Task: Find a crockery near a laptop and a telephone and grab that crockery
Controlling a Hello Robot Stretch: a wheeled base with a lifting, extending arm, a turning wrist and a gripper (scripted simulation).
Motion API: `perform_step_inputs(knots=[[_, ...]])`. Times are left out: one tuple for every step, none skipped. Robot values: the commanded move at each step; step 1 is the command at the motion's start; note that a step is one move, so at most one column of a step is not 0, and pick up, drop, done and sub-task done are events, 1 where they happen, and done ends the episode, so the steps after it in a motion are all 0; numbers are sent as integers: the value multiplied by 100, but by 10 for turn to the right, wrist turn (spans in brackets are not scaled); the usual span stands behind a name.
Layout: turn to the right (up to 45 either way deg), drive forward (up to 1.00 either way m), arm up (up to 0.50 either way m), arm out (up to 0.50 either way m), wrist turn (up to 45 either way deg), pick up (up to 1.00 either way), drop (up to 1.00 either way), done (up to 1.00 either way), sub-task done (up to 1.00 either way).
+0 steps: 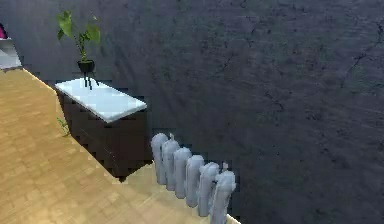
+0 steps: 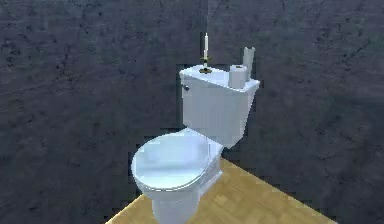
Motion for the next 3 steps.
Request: perform_step_inputs(knots=[[-300, 0, 0, 0, 0, 0, 0, 0, 0], [0, 35, 0, 0, 0, 0, 0, 0, 0], [-120, 0, 0, 0, 0, 0, 0, 0, 0]])
